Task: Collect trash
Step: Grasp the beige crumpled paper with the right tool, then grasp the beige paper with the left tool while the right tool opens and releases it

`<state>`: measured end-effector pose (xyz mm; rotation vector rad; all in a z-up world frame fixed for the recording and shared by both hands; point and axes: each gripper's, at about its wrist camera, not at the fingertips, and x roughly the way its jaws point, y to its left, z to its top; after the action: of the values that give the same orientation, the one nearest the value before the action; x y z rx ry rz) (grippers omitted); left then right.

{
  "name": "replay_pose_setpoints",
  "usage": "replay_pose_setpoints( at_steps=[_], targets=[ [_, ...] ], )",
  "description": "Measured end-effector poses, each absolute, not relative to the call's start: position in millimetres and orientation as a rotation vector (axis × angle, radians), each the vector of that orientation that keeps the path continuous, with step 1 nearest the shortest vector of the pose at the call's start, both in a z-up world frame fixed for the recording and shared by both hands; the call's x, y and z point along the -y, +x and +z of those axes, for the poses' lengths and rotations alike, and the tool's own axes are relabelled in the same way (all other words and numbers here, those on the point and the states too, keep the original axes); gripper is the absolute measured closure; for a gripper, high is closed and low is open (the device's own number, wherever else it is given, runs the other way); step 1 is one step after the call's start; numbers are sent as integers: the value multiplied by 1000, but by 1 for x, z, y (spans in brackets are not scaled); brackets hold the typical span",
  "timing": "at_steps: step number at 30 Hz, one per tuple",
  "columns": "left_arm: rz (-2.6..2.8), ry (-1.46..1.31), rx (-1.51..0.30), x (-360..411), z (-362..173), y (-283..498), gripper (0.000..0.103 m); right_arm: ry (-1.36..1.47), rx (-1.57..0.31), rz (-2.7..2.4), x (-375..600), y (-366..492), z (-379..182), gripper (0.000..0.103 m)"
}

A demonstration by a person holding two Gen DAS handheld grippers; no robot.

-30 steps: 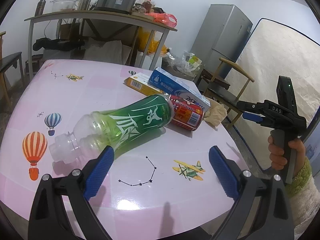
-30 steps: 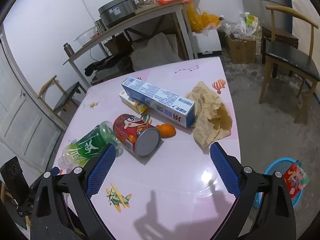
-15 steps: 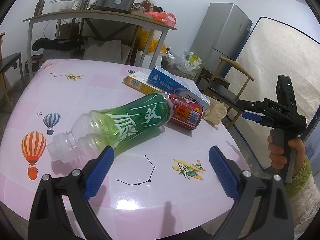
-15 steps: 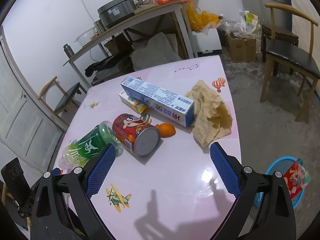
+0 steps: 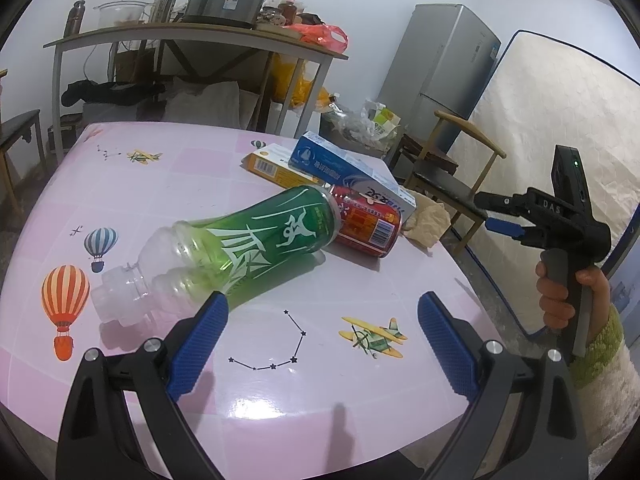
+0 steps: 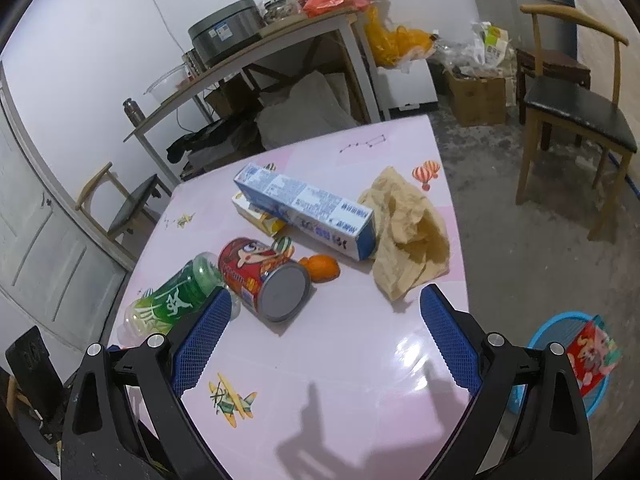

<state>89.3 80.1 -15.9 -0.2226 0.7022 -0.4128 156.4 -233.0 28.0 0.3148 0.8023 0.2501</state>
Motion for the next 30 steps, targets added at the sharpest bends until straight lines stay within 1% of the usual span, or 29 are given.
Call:
replay_pose_setpoints(
  at_steps=[4, 8, 18, 20, 21, 23, 25, 27, 28, 29, 30],
  targets=[
    [-431, -225, -703, -76, -16, 91, 10, 271, -755, 227, 246, 162, 42, 12],
    [-449, -214, -721, -70, -17, 94, 10, 247, -750, 205, 264, 180, 40, 12],
    [-480, -175, -752, -51, -21, 98, 10, 291, -884, 232, 281, 255, -22, 12],
    [-480, -166, -755, -48, -21, 98, 10, 294, -922, 226, 280, 267, -35, 21],
    [-480, -162, -755, -48, -21, 98, 10, 293, -940, 230, 280, 272, -40, 24],
    [-478, -160, -754, -48, -20, 98, 10, 284, -972, 228, 277, 277, -51, 35],
    [-476, -161, -755, -48, -21, 99, 10, 274, -995, 226, 275, 279, -58, 44],
    [-475, -162, -757, -48, -21, 99, 10, 251, -982, 214, 275, 277, -57, 50],
    [-475, -162, -758, -48, -21, 99, 10, 242, -984, 216, 273, 275, -57, 59],
    [-476, -162, -758, -48, -21, 99, 10, 237, -988, 216, 272, 273, -56, 74],
    [-476, -163, -758, -48, -21, 99, 10, 230, -1003, 214, 270, 271, -56, 81]
  ],
)
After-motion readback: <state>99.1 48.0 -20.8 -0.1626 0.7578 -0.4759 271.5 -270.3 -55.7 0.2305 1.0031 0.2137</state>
